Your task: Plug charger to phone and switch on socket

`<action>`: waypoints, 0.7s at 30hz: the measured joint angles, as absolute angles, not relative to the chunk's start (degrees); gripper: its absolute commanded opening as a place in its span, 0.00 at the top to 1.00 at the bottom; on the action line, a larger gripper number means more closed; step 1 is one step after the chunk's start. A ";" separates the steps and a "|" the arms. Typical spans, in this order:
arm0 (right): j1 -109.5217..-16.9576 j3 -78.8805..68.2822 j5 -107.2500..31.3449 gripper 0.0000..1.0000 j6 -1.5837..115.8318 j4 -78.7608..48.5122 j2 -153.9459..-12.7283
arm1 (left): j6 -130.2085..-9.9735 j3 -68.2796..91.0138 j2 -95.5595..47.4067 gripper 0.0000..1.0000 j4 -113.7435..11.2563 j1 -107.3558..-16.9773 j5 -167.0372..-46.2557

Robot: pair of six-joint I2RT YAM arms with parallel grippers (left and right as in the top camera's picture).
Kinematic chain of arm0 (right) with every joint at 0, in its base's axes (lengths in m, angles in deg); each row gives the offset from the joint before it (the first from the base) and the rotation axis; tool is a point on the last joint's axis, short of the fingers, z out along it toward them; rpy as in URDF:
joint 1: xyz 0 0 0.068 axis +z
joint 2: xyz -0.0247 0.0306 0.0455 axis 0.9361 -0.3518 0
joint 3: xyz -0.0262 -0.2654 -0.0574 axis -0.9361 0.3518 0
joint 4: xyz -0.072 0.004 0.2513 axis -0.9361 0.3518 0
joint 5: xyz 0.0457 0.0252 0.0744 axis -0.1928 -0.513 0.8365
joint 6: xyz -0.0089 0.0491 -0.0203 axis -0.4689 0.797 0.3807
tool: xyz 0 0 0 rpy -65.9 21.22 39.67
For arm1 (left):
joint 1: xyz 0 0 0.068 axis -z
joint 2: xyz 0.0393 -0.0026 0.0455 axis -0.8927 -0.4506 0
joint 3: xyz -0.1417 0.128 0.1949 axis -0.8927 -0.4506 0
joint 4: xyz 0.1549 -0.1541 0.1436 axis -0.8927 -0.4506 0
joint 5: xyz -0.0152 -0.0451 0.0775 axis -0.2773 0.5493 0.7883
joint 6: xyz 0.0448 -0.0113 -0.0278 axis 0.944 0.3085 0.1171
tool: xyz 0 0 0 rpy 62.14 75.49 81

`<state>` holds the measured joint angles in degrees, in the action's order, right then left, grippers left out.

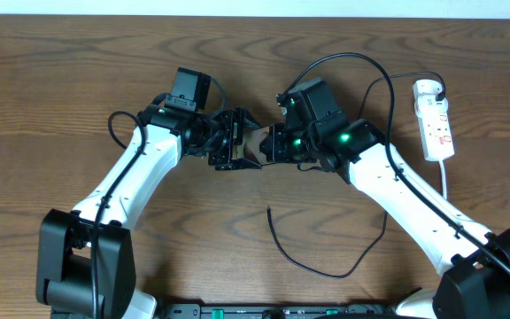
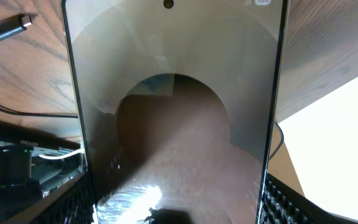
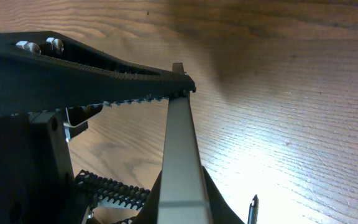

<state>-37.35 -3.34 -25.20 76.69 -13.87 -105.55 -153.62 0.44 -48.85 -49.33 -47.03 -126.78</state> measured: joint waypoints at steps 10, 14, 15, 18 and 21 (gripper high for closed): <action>-37.35 -3.19 -25.90 0.99 76.66 -13.50 -105.55 | -153.60 0.44 -48.79 0.16 -49.13 -47.03 -126.95; -37.35 -2.91 -26.42 0.99 76.64 -13.34 -105.58 | -153.62 0.44 -48.63 0.16 -49.09 -47.03 -127.13; -37.35 -2.91 -26.51 0.99 76.64 -13.39 -105.58 | -153.60 0.44 -48.63 0.16 -49.07 -47.03 -127.15; -37.35 -2.91 -26.55 0.99 76.66 -13.39 -105.58 | -153.60 0.44 -48.63 0.16 -49.07 -47.03 -127.13; -37.35 -2.91 -26.64 0.99 76.66 -13.39 -105.58 | -153.60 0.44 -48.63 0.16 -49.07 -47.03 -127.13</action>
<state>-37.35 -2.91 -26.64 76.66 -13.39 -105.58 -153.60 0.44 -48.63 -49.07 -47.03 -127.13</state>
